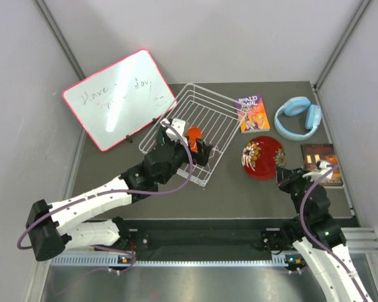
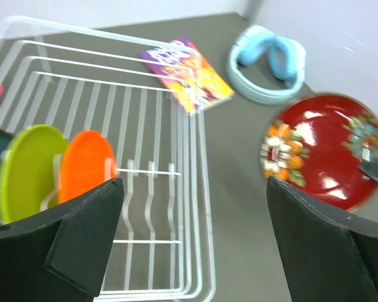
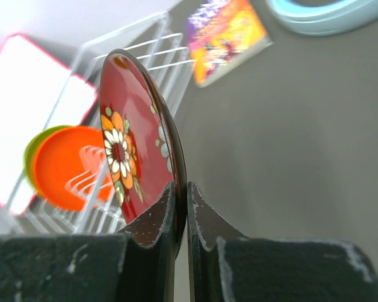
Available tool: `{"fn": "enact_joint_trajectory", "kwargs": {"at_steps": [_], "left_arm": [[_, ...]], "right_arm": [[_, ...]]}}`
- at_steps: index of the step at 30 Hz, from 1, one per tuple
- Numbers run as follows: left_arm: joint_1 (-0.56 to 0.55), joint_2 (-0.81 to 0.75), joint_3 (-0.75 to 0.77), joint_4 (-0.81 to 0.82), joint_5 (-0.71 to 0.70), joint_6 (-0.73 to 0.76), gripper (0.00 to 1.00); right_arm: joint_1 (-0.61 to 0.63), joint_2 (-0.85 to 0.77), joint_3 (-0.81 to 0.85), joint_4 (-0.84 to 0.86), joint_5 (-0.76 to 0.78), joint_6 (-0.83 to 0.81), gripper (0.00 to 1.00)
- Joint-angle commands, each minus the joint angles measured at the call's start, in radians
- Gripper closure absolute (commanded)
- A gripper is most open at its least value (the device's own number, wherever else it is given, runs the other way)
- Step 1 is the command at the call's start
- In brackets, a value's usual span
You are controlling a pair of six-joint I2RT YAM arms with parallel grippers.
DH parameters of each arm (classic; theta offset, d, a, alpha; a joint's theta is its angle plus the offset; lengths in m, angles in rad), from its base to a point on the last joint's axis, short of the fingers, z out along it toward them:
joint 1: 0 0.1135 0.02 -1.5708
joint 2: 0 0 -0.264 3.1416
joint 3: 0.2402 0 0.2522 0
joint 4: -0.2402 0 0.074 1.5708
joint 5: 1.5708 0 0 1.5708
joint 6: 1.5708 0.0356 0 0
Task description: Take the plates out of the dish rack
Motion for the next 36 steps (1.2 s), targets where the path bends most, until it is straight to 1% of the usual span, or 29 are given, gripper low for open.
{"fn": "enact_joint_trajectory", "kwargs": {"at_steps": [1, 2, 7, 13, 17, 21, 23, 26, 28, 31, 32, 34, 35, 36], "left_arm": [[0.001, -0.005, 0.021, -0.019, -0.154, 0.080, 0.01], [0.001, -0.002, 0.024, -0.028, -0.174, 0.088, 0.01], [0.001, 0.015, 0.036, -0.057, -0.232, 0.097, 0.01], [0.005, -0.007, -0.007, -0.025, -0.200, 0.108, 0.01], [0.031, -0.007, -0.024, -0.024, -0.185, 0.099, 0.01], [0.114, 0.007, -0.039, -0.045, -0.107, 0.050, 0.01], [0.151, 0.006, -0.054, -0.027, -0.064, 0.040, 0.01], [0.197, 0.007, -0.080, -0.011, 0.001, 0.016, 0.01], [0.209, 0.016, -0.090, -0.008, 0.016, 0.010, 0.01], [0.220, 0.033, -0.096, 0.007, 0.038, 0.013, 0.01], [0.222, 0.050, -0.096, 0.009, 0.045, 0.013, 0.01], [0.225, 0.067, -0.094, 0.013, 0.050, 0.010, 0.01], [0.225, 0.082, -0.093, 0.019, 0.052, 0.007, 0.01], [0.226, 0.087, -0.093, 0.024, 0.053, 0.005, 0.01]], "right_arm": [[0.009, 0.135, 0.090, -0.081, 0.200, 0.054, 1.00], [0.007, 0.196, 0.091, -0.073, 0.206, 0.057, 1.00], [0.007, 0.328, 0.078, -0.007, 0.206, 0.066, 1.00], [-0.002, 0.439, 0.055, 0.091, 0.183, 0.055, 1.00], [-0.039, 0.543, 0.045, 0.122, 0.154, 0.055, 1.00], [-0.074, 0.609, 0.030, 0.164, 0.117, 0.057, 1.00], [-0.102, 0.643, 0.022, 0.184, 0.084, 0.055, 1.00], [-0.131, 0.680, 0.005, 0.206, 0.065, 0.055, 1.00], [-0.154, 0.692, -0.013, 0.207, 0.062, 0.071, 1.00], [-0.175, 0.688, -0.042, 0.240, 0.025, 0.085, 0.98], [-0.181, 0.688, -0.041, 0.232, 0.021, 0.092, 0.96], [-0.198, 0.701, -0.036, 0.232, 0.001, 0.097, 0.97], [-0.206, 0.712, -0.041, 0.240, -0.009, 0.097, 0.94], [-0.229, 0.729, -0.044, 0.250, -0.024, 0.091, 0.88]]}}
